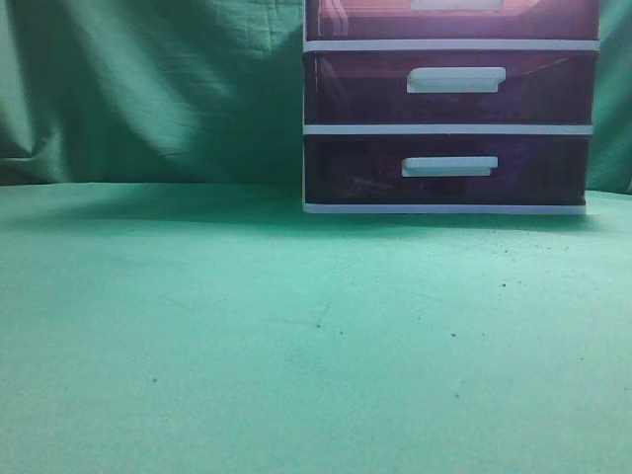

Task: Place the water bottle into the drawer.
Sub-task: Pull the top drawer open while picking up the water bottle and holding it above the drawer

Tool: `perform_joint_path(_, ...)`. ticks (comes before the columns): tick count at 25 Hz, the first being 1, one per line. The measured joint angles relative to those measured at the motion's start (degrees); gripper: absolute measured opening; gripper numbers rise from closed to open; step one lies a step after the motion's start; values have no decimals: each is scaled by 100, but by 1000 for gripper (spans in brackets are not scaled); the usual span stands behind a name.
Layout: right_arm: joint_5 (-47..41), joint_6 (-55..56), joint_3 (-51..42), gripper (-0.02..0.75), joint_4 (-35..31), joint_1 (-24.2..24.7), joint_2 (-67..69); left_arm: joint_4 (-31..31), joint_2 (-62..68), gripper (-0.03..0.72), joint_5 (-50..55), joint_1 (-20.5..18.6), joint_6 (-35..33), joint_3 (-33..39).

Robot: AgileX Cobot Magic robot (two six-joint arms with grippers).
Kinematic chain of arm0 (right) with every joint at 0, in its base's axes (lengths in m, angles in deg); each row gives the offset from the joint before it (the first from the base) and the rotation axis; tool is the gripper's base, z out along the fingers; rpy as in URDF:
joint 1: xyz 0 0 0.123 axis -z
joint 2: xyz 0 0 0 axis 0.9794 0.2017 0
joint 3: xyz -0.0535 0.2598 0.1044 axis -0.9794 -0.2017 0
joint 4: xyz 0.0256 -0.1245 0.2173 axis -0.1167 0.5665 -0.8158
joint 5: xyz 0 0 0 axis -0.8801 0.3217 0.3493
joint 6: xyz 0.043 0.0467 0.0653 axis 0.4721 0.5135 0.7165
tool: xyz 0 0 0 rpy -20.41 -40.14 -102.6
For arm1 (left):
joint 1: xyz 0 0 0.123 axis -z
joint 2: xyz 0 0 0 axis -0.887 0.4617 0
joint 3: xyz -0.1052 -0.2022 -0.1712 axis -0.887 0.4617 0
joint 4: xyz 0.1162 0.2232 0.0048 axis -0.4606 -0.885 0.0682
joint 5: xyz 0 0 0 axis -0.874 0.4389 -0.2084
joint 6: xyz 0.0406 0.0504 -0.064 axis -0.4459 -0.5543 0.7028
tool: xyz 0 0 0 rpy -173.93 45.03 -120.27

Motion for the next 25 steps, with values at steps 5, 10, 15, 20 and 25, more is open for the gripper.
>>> perform_joint_path(5,0,0,0,0,0,0,0,0,0,0,0,0,0,0)
perform_joint_path(10,0,0,0,0,0,0,0,0,0,0,0,0,0,0)
perform_joint_path(15,0,0,0,0,0,0,0,0,0,0,0,0,0,0)
perform_joint_path(20,0,0,0,0,0,0,0,0,0,0,0,0,0,0)
perform_joint_path(25,0,0,0,0,0,0,0,101,0,0,-1054,0,49,0)
